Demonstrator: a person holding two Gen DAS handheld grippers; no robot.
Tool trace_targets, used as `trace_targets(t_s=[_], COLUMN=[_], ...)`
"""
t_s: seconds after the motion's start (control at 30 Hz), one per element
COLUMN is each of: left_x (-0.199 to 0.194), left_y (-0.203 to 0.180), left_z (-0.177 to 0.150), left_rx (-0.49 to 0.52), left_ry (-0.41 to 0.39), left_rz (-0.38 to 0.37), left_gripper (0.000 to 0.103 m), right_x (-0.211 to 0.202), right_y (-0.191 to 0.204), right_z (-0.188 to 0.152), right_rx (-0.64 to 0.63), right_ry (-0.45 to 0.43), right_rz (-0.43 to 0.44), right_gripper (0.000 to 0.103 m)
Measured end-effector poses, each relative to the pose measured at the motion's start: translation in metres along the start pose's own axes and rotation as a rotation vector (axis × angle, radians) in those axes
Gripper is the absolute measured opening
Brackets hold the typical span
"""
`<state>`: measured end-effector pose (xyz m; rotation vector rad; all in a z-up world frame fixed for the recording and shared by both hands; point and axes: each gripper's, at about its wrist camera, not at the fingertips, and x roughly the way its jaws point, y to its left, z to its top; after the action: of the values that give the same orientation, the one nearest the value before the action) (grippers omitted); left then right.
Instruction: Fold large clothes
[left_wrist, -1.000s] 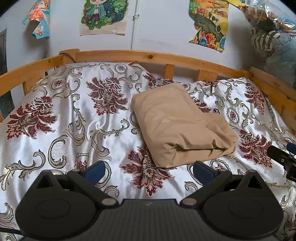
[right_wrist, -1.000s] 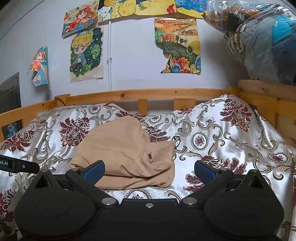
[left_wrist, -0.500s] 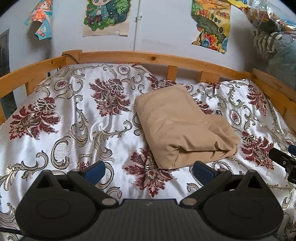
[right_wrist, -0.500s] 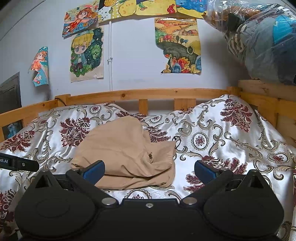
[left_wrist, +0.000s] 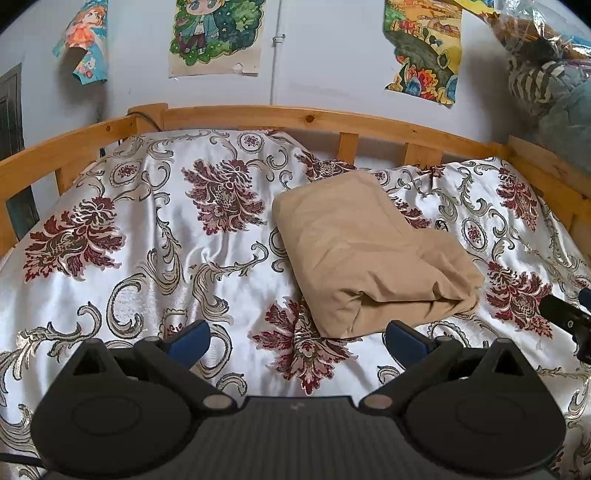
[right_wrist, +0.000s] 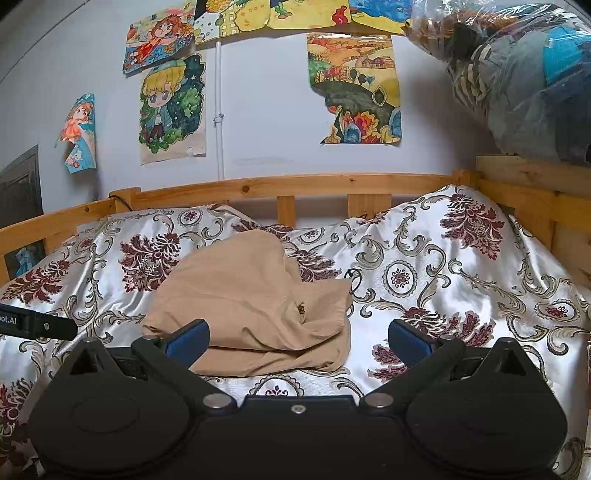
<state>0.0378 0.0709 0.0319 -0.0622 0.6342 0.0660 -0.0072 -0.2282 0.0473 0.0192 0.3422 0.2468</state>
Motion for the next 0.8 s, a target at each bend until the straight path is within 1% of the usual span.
trace_targets(t_s=[0.33, 0.67, 0.8], left_x=[-0.0011, -0.0001, -0.0015], left_y=[-0.0052, -0.0042, -0.0044], left_z=[-0.0013, -0.0021, -0.0025], left_rx=[0.029, 0.024, 0.026], left_ry=[-0.011, -0.009, -0.025], left_rz=[0.006, 0.008, 0.019], left_gripper=[0.102, 0.102, 0.102], right_x=[0.0017, 0.0026, 0.0026], right_y=[0.0006, -0.0005, -0.0003], right_z=[-0.0015, -0.0025, -0.0022], right_rx=[0.001, 0.001, 0.001], right_ry=[0.008, 0.007, 0.008], right_rz=[-0.001, -0.002, -0.002], right_gripper=[0.102, 0.102, 0.102])
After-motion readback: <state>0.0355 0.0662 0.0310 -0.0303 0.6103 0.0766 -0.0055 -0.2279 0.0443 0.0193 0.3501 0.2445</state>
